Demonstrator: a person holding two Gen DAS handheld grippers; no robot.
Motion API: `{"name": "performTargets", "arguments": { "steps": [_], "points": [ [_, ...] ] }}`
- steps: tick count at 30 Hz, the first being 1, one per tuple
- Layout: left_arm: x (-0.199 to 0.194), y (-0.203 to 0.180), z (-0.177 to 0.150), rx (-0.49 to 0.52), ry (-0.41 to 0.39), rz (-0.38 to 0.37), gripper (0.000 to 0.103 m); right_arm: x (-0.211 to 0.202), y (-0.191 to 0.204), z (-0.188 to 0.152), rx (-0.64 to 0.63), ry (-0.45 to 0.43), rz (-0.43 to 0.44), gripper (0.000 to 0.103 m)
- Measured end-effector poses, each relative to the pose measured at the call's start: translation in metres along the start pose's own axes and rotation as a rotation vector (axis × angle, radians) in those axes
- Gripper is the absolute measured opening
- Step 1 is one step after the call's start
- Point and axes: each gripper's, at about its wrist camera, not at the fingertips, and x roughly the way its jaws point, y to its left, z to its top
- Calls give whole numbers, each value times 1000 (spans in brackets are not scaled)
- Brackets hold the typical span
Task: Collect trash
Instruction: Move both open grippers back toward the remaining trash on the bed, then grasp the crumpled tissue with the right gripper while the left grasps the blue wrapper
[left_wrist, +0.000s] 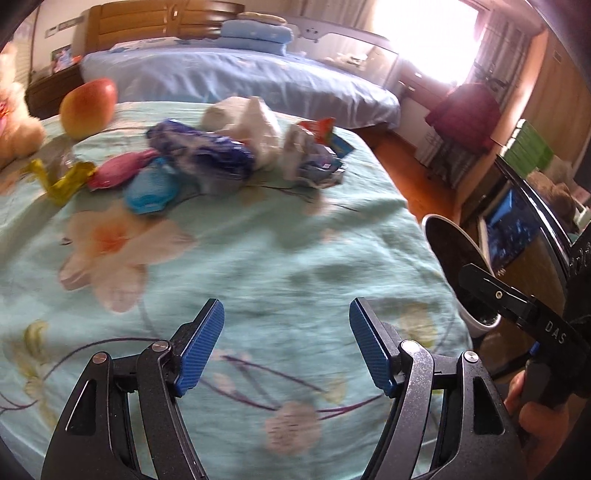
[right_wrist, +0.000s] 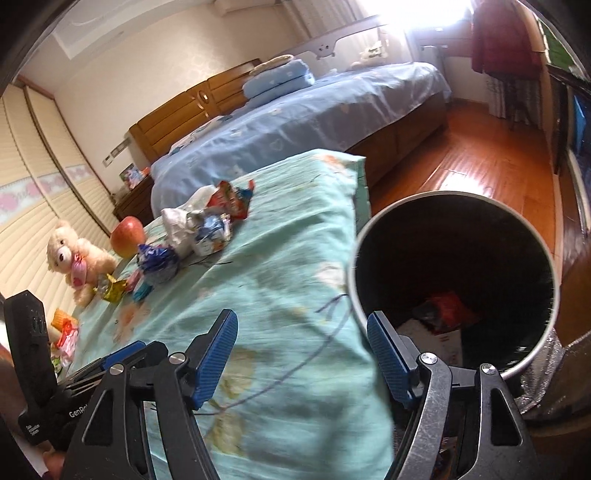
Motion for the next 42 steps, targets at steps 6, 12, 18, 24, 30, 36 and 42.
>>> {"name": "performTargets", "arguments": {
  "steps": [6, 12, 18, 24, 30, 36, 42],
  "points": [
    [-2, 17, 5, -30, -9, 24, 72, 13, 18, 0, -29, 23, 28, 74],
    [-5, 40, 13, -60, -23, 64, 72, 25, 31, 4, -41, 38, 52, 74],
    [-4, 56, 20, -98, -27, 73, 72, 39, 42, 11, -52, 44, 67, 74],
    [5, 51, 35, -85, -36, 71, 72, 54, 49, 24, -43, 43, 79, 74],
    [20, 48, 56, -82, -42, 76, 72, 72, 58, 41, -47, 47, 110, 66],
    [33, 49, 72, -86, -52, 76, 69, 98, 61, 57, -31, 67, 129, 51],
    [47, 51, 79, -87, -25, 55, 26, 119, 59, 63, -10, 104, 149, 22]
  ]
}}
